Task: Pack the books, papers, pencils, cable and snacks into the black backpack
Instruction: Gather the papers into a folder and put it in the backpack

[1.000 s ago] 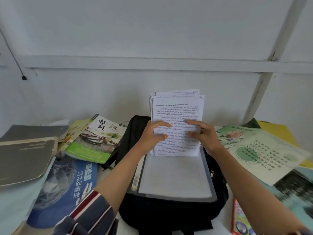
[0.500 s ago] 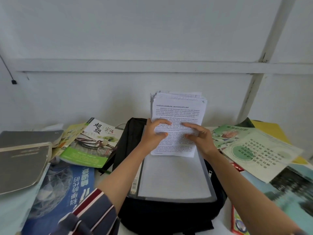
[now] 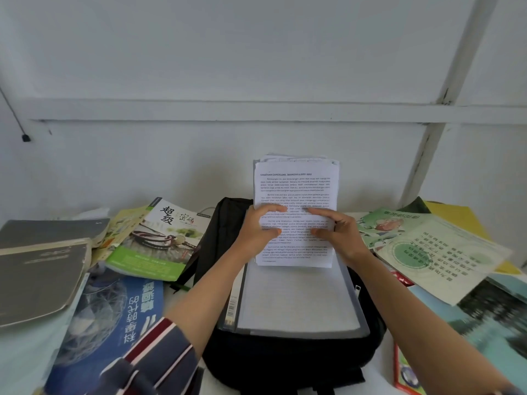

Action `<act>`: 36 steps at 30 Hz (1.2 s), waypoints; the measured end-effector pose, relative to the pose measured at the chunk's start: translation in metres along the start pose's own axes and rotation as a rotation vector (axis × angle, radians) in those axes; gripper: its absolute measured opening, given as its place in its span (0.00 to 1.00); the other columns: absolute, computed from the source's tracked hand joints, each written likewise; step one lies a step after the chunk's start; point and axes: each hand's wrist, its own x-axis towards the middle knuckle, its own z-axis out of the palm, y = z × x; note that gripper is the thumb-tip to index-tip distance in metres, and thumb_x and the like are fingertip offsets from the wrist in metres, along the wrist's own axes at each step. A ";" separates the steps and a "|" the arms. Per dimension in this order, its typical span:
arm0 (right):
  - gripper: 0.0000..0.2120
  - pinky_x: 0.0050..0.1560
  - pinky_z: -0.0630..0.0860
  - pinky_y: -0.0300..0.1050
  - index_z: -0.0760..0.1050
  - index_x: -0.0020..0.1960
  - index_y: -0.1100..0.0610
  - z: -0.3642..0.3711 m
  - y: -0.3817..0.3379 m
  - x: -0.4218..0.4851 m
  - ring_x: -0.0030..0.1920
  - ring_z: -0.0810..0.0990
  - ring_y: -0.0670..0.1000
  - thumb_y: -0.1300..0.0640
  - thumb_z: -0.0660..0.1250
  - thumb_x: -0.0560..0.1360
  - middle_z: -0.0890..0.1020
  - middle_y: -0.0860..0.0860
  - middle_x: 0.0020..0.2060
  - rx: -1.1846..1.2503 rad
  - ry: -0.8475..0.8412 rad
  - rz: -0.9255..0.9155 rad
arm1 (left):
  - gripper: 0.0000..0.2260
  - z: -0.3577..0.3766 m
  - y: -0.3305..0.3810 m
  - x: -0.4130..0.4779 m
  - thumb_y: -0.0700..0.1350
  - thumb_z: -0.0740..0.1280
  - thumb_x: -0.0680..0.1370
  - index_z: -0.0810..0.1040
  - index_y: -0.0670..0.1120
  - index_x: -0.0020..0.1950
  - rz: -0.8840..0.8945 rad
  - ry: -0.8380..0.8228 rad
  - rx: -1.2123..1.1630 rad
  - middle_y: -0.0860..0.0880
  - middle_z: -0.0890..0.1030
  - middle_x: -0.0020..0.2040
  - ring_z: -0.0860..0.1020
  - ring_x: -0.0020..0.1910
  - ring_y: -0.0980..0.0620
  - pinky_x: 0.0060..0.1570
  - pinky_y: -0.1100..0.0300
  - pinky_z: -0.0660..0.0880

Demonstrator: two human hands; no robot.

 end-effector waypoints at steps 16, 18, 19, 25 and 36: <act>0.25 0.55 0.77 0.38 0.84 0.39 0.48 0.003 0.001 -0.009 0.57 0.78 0.43 0.79 0.68 0.65 0.82 0.45 0.52 -0.074 0.054 -0.014 | 0.13 0.000 -0.007 -0.005 0.30 0.70 0.70 0.78 0.49 0.37 -0.060 0.051 -0.026 0.47 0.71 0.61 0.70 0.62 0.53 0.55 0.63 0.73; 0.25 0.51 0.77 0.37 0.84 0.36 0.48 0.006 0.001 -0.010 0.52 0.80 0.42 0.79 0.68 0.65 0.84 0.43 0.45 -0.077 0.066 -0.005 | 0.13 0.002 -0.006 -0.007 0.30 0.70 0.71 0.78 0.48 0.36 -0.060 0.039 -0.033 0.48 0.72 0.59 0.71 0.60 0.55 0.52 0.68 0.73; 0.24 0.49 0.77 0.36 0.84 0.35 0.49 0.007 0.000 -0.010 0.50 0.81 0.42 0.79 0.68 0.65 0.85 0.43 0.43 -0.075 0.073 -0.006 | 0.13 0.002 -0.003 -0.008 0.29 0.69 0.71 0.77 0.47 0.35 -0.058 0.025 -0.040 0.50 0.74 0.55 0.72 0.57 0.57 0.49 0.70 0.73; 0.19 0.50 0.78 0.38 0.85 0.42 0.49 0.007 -0.011 -0.008 0.51 0.82 0.47 0.74 0.70 0.66 0.85 0.45 0.48 -0.023 0.074 0.035 | 0.13 0.000 0.016 -0.006 0.26 0.64 0.73 0.79 0.40 0.51 -0.130 -0.076 -0.132 0.51 0.77 0.55 0.77 0.50 0.59 0.43 0.72 0.75; 0.15 0.42 0.81 0.40 0.78 0.57 0.51 -0.059 -0.047 -0.031 0.48 0.83 0.52 0.65 0.63 0.75 0.83 0.51 0.50 0.235 0.176 0.382 | 0.19 0.052 0.070 0.007 0.31 0.63 0.76 0.73 0.45 0.65 -0.256 -0.303 -0.199 0.45 0.76 0.63 0.76 0.56 0.51 0.55 0.62 0.74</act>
